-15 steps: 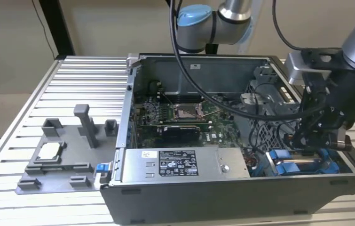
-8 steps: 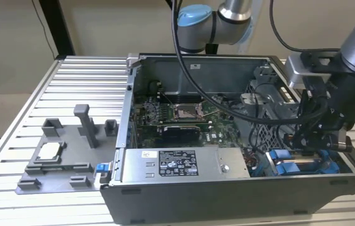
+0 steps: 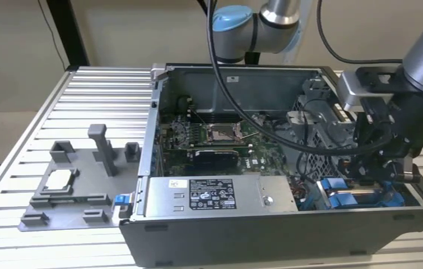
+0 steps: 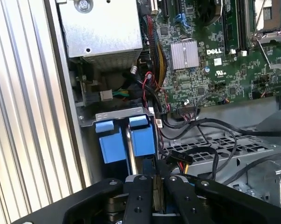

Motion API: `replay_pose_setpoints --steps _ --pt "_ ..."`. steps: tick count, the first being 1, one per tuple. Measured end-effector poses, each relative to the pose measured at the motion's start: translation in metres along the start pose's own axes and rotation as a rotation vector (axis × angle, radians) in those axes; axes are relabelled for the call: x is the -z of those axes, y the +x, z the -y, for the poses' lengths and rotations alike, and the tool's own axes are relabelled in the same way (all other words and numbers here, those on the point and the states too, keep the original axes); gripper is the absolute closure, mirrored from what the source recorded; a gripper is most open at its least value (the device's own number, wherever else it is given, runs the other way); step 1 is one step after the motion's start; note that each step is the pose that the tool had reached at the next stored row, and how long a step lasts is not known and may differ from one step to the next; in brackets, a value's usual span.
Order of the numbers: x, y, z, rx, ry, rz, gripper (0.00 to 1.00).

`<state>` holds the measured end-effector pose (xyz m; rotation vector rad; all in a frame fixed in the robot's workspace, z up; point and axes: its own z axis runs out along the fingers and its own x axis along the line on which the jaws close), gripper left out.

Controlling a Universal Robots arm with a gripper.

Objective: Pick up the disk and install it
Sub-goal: 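Insert the second disk wire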

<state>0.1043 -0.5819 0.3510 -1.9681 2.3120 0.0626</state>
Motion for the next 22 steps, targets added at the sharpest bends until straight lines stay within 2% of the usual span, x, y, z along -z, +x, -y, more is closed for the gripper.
replay_pose_setpoints --steps 3,7,22 --pt "-0.0027 0.0001 0.0004 0.0 0.0008 0.0003 1.0" --pt "-0.0074 -0.0005 0.001 0.001 0.0056 0.0009 1.0" --pt "-0.0094 -0.0024 0.0049 0.011 0.0061 0.0016 1.0"
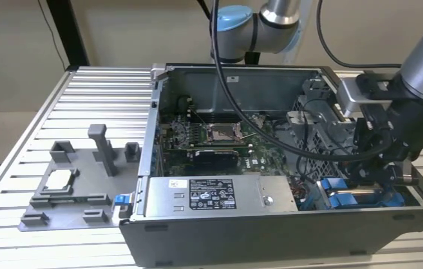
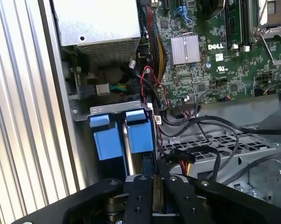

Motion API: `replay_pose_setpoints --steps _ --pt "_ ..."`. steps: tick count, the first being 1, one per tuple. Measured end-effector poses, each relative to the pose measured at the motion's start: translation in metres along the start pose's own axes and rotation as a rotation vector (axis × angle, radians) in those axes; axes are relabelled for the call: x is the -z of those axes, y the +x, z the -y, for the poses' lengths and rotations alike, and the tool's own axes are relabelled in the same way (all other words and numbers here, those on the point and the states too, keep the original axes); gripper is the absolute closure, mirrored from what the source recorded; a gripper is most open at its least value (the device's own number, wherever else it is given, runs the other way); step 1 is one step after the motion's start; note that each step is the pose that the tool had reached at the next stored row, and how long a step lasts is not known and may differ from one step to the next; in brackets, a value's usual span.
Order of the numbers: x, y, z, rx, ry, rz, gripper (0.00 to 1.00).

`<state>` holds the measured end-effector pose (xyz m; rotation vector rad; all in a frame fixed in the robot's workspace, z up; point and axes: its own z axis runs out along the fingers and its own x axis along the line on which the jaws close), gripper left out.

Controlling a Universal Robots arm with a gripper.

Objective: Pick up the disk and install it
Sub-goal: 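Insert the second disk wire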

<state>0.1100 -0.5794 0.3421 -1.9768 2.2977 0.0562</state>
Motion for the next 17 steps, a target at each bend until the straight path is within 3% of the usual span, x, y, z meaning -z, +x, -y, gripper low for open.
replay_pose_setpoints --steps 17 --pt "-0.0022 -0.0001 0.0019 0.011 0.0027 0.001 1.0"
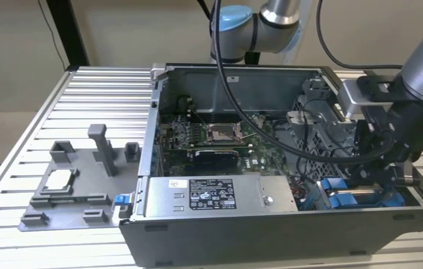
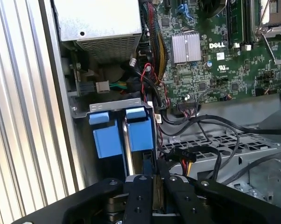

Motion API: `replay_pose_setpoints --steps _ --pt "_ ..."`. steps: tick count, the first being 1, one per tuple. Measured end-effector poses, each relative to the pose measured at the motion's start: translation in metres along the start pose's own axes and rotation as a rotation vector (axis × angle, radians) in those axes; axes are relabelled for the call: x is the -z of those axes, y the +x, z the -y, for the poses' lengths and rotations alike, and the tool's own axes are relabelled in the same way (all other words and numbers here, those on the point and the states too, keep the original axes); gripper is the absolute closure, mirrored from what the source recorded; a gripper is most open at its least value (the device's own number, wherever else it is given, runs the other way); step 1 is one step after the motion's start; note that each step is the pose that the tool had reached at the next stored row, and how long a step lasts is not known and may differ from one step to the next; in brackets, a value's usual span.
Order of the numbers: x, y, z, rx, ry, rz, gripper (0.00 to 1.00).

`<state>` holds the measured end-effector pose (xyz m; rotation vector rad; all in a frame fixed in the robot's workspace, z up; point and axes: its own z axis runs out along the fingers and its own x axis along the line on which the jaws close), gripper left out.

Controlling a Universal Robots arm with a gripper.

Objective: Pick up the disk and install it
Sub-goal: 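Insert the second disk wire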

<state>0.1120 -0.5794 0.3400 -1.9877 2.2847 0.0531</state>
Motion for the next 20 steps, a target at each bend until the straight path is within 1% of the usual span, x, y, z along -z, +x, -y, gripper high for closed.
replay_pose_setpoints --steps 13,17,20 --pt "-0.0027 0.0003 -0.0002 0.011 0.0029 0.001 1.0" --pt "-0.0054 0.0007 -0.0004 0.014 0.0056 0.0007 1.0" --pt "-0.0087 0.001 -0.0005 0.016 0.0081 0.002 1.0"
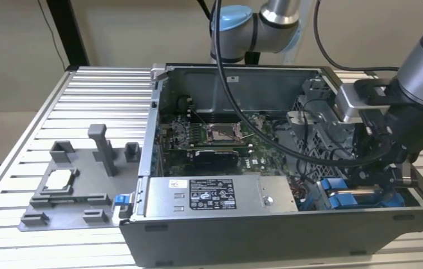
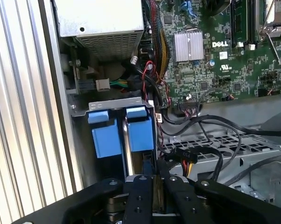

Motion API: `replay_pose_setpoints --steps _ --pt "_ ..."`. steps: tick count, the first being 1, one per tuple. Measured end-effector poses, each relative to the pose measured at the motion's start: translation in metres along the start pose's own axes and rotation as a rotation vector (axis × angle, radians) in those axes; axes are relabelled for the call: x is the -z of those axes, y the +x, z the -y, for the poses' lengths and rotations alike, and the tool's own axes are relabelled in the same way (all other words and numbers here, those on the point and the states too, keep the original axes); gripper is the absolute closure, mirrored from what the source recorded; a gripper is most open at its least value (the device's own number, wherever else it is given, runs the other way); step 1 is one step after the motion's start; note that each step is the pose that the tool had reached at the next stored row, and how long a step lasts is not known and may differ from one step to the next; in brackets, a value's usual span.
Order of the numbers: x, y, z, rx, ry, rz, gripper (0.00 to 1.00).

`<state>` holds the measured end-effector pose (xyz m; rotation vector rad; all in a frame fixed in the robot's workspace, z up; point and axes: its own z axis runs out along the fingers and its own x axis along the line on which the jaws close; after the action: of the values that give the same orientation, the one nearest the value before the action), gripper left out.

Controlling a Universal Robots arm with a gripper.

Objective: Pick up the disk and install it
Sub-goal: 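Insert the second disk wire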

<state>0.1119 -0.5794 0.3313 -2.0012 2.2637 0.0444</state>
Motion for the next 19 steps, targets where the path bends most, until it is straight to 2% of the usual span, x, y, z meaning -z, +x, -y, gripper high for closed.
replay_pose_setpoints --steps 3,4,13,19 --pt "-0.0007 0.0001 0.0 0.001 0.0009 -0.0003 1.0" --pt "0.0005 0.0001 0.0001 0.001 0.0011 -0.0026 1.0" --pt "-0.0008 0.0002 0.0 0.001 -0.0008 0.0002 1.0" --pt "0.003 -0.0003 0.0003 0.0 -0.0094 0.0003 1.0"
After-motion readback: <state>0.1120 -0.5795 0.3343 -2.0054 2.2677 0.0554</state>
